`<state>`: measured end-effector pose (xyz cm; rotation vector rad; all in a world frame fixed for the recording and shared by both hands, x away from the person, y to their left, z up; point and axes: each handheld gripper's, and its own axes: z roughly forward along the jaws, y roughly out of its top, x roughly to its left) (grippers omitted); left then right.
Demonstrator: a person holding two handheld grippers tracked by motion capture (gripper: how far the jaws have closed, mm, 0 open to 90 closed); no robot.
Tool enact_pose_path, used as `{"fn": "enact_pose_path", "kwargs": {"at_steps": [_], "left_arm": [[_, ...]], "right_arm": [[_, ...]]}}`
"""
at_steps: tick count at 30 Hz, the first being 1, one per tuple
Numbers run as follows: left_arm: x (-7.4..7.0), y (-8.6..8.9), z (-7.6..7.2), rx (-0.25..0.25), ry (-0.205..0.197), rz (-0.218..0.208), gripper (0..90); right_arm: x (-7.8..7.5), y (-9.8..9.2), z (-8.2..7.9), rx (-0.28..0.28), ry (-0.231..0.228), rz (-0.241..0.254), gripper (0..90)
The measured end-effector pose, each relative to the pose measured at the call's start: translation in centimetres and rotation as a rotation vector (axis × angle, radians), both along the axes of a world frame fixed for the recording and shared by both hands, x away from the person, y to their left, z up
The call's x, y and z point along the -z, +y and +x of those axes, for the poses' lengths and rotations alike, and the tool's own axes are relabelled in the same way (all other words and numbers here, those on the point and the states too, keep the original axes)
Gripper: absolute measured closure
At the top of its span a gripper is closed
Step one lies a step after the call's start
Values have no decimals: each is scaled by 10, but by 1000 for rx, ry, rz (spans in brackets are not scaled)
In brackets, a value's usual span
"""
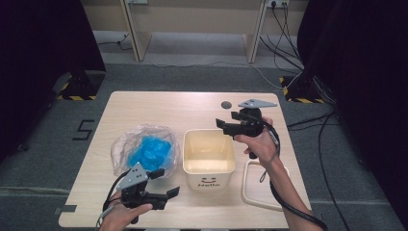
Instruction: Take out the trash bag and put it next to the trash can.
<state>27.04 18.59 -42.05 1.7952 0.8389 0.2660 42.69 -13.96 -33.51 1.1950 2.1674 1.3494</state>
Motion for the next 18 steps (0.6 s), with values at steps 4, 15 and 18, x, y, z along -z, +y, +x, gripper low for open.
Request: {"fn": "enact_pose_path", "kwargs": {"at_steps": [4,15,18], "left_arm": [[9,-5,-3,14,0,5,165],[29,-17,-10,46,-8,48,165],[34,-17,-11,47,-4,47,165]], "right_arm": [[6,-21,-6,32,-3,1,315],[34,-67,-15,119,17,-13,316],[43,-76,-17,142,25,-16,316]]}}
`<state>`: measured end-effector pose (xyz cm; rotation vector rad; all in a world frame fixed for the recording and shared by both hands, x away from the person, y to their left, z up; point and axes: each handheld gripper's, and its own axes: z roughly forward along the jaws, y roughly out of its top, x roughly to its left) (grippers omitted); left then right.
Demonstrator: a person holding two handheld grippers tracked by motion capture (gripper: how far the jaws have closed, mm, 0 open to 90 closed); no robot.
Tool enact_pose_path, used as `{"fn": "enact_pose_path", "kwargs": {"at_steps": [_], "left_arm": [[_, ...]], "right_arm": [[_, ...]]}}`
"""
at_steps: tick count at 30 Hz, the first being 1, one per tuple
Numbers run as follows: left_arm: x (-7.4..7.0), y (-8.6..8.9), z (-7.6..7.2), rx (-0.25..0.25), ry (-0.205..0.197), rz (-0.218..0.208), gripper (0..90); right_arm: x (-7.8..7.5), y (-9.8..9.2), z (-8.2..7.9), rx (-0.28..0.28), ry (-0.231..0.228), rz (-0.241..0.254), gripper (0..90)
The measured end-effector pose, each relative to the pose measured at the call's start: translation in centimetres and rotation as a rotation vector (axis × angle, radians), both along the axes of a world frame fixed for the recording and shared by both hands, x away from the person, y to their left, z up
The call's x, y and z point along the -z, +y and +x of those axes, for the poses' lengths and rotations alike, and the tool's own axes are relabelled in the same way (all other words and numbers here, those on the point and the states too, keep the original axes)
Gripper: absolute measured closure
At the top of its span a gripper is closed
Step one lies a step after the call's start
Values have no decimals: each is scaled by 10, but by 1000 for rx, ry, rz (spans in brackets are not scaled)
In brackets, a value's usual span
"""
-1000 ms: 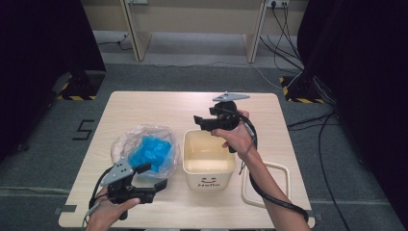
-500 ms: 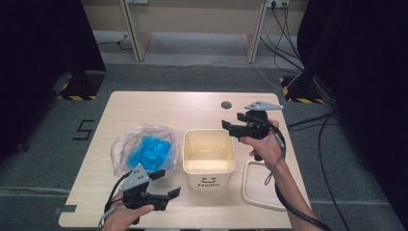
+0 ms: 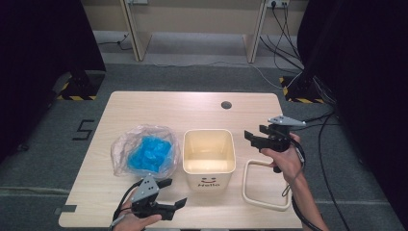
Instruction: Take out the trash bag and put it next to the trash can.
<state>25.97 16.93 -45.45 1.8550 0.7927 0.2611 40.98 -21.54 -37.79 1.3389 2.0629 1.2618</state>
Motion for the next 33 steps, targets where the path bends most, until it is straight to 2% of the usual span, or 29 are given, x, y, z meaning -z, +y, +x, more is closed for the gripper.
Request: {"fn": "enact_pose_path", "kwargs": {"at_steps": [6,12,18,25,29,33], "left_arm": [[11,1,-2,-6,3,15,165],[20,-1,-7,12,-3,38,165],[29,-1,-9,25,6,60,165],[37,2,-6,11,13,77,166],[45,0,-6,6,-15,151,169],[46,2,-3,-4,-17,155,171]], "right_arm": [[15,-13,-10,29,8,-10,311],[29,-23,-21,60,15,-24,306],[43,-31,-30,95,20,-68,293],[62,-43,-37,120,57,-36,257],[69,-52,-42,116,66,-18,231],[78,-61,-47,138,85,-21,224]]}}
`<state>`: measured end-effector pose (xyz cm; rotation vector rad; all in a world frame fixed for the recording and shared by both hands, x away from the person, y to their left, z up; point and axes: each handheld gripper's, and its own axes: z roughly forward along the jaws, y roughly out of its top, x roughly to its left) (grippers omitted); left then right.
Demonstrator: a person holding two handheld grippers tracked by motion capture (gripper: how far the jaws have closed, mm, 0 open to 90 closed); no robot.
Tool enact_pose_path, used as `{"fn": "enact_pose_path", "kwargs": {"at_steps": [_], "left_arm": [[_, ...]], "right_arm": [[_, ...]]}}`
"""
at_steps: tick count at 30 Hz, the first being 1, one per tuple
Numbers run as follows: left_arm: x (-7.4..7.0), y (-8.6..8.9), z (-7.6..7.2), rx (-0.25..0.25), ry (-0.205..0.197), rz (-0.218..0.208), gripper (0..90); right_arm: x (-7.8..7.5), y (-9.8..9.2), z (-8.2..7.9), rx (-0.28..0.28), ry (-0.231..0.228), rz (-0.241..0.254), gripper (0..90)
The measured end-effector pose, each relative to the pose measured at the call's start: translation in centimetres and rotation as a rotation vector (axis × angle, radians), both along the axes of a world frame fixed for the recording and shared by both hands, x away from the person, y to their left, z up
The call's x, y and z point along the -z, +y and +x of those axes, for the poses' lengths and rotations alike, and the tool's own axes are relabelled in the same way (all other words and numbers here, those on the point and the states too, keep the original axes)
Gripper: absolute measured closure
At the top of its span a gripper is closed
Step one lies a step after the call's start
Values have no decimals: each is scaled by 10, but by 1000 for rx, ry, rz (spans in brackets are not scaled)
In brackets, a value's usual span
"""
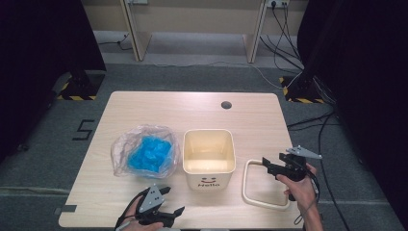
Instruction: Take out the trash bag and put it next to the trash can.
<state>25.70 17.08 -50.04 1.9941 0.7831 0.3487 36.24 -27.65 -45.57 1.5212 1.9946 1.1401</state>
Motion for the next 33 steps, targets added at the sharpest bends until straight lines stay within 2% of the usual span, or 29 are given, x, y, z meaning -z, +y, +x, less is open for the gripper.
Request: {"fn": "enact_pose_path", "kwargs": {"at_steps": [3,6,9,19,26,27,29,33], "left_arm": [[2,1,2,-10,6,12,172],[2,3,5,-25,6,27,174],[4,5,9,-43,20,32,174],[15,5,15,-83,80,123,181],[19,6,17,-94,91,182,185],[19,6,17,-99,100,169,181],[19,7,18,-103,101,169,179],[21,8,18,-104,91,160,174]], "right_arm": [[4,-5,-3,17,10,0,224],[9,-9,-6,23,17,-27,213],[16,-14,-7,28,31,-33,210],[25,-26,-14,53,52,-32,213],[27,-27,-16,58,65,-36,212],[28,-28,-17,58,65,-39,213],[29,-30,-18,63,70,-42,215],[32,-33,-20,78,86,-45,222]]}}
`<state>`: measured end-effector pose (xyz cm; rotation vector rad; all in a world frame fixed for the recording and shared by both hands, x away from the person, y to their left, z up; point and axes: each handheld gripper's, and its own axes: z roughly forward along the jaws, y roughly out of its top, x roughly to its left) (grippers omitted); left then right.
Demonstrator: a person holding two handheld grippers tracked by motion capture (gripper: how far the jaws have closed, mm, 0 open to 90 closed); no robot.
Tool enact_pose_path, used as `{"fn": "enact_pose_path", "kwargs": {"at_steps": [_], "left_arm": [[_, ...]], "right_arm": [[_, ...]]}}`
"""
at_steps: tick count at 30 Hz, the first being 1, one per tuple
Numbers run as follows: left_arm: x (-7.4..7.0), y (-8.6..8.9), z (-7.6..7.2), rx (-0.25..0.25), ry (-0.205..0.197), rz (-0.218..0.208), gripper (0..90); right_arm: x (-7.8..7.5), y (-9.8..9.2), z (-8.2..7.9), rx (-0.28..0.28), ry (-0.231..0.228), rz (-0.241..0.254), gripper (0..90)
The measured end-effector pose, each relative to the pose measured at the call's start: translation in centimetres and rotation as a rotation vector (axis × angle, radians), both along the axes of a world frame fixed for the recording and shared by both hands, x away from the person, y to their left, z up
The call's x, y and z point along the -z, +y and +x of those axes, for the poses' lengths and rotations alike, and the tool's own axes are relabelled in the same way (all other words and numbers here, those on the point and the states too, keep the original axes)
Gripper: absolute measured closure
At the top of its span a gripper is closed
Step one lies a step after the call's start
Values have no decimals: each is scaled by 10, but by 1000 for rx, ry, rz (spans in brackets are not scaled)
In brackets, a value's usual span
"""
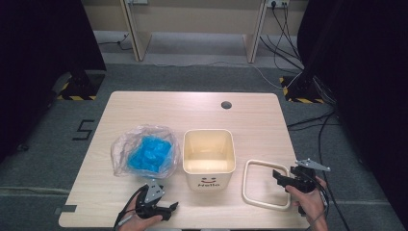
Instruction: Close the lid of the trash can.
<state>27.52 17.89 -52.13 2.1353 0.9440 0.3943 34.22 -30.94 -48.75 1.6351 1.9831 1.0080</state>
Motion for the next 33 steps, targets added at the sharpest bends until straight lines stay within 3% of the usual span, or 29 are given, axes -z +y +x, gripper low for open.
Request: {"fn": "enact_pose_path", "kwargs": {"at_steps": [17,26,33], "left_arm": [[1,-1,0,2,-4,-8,151],[2,0,-1,5,-5,-10,149],[1,0,-1,7,-4,-6,146]], "right_arm": [[12,-6,1,32,56,-76,350],[15,-5,-1,17,40,-172,499],[15,-2,0,19,31,-173,706]]}}
